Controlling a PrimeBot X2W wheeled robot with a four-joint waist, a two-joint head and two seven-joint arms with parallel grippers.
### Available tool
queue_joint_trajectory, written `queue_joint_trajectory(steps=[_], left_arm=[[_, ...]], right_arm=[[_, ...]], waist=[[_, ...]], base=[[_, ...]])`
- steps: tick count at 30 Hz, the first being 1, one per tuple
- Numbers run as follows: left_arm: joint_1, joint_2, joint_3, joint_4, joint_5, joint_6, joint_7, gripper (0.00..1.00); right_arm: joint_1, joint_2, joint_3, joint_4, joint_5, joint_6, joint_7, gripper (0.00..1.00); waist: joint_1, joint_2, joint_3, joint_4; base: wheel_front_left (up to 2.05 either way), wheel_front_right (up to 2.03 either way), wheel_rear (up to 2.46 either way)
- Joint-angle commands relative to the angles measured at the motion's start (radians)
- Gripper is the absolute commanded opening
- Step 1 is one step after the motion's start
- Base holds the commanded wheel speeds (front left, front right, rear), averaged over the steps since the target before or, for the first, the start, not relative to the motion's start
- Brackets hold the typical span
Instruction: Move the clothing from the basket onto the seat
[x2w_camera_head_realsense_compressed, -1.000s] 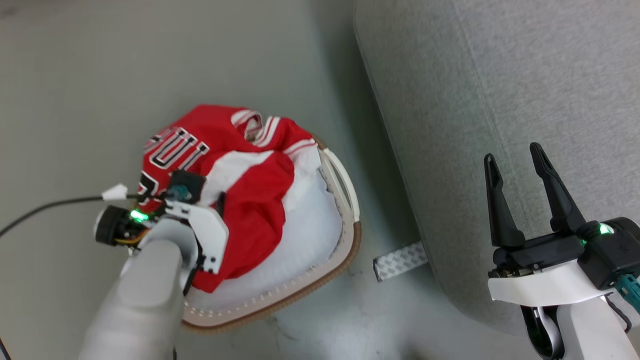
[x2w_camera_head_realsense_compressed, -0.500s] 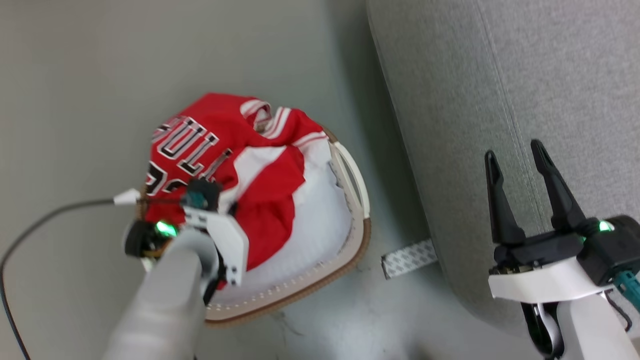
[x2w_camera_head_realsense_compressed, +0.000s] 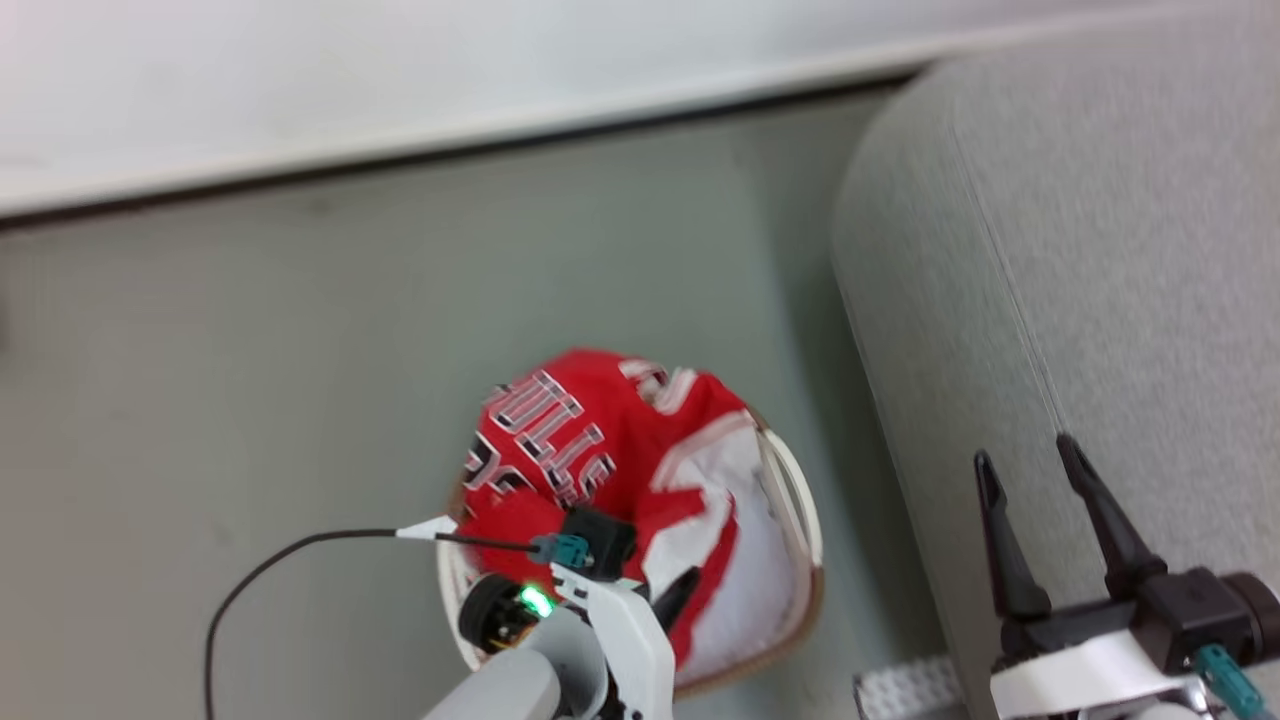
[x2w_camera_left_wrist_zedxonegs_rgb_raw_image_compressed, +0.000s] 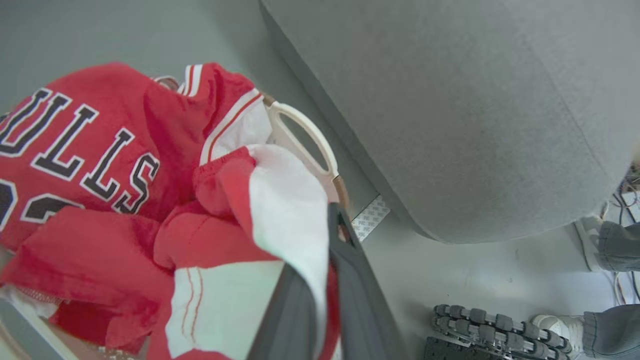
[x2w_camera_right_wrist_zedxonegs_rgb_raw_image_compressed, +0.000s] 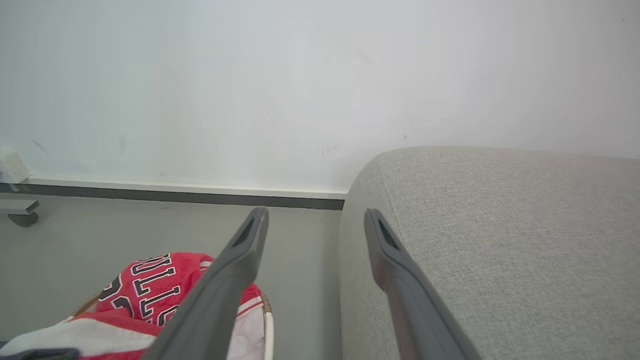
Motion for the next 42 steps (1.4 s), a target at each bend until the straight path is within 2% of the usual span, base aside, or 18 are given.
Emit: queue_joint_trajectory(steps=[1,7,14,21,27,31,37,42], left_arm=[[0.025,0.022,-0.015,-0.047,-0.028,0.002,0.007,0.0],[0.056,0.074,-0.023,-0.248,-0.068,0.007,0.043,0.0],[0.068,0.138,0.013,-0.48,-0.082,0.064,0.098,0.0],[0.034,0.189,0.073,-0.642,-0.088,0.12,0.13,0.0],[-0.008,0.218,0.103,-0.709,-0.088,0.136,0.162,0.0],[-0.027,0.234,0.117,-0.725,-0.085,0.148,0.177,0.0],[-0.039,0.207,0.128,-0.723,-0.084,0.173,0.152,0.0],[-0.038,0.171,0.112,-0.713,-0.089,0.179,0.139,0.0]], right_arm=[[0.031,-0.01,-0.008,0.008,-0.007,-0.002,0.0,1.0],[0.097,-0.016,-0.015,0.024,-0.01,-0.002,0.0,1.0],[0.148,-0.019,0.001,0.036,-0.007,-0.002,0.0,1.0],[0.168,-0.023,0.009,0.032,-0.003,-0.002,0.0,1.0],[0.173,-0.04,0.043,0.037,0.006,-0.002,0.0,1.0],[0.138,-0.073,0.094,0.005,0.019,-0.002,0.0,1.0],[0.099,-0.145,0.233,-0.051,-0.015,-0.002,0.0,1.0],[0.072,-0.164,0.366,-0.058,-0.039,-0.002,0.0,1.0]], waist=[[0.0001,0.0,-0.147,0.105],[0.0001,0.0,-0.261,0.155],[0.0001,0.0,-0.341,0.175],[0.0001,0.0,-0.381,0.172],[0.0001,0.0,-0.407,0.165],[0.0001,0.0,-0.414,0.158],[0.0001,0.0,-0.418,0.156],[0.0001,0.0,-0.422,0.156]], base=[[0.0,0.0,0.0],[0.0,0.0,0.0],[0.0,0.0,0.0],[0.0,0.0,0.0],[0.0,0.0,0.0],[0.0,0.0,0.0],[0.0,0.0,0.0],[0.0,0.0,0.0]])
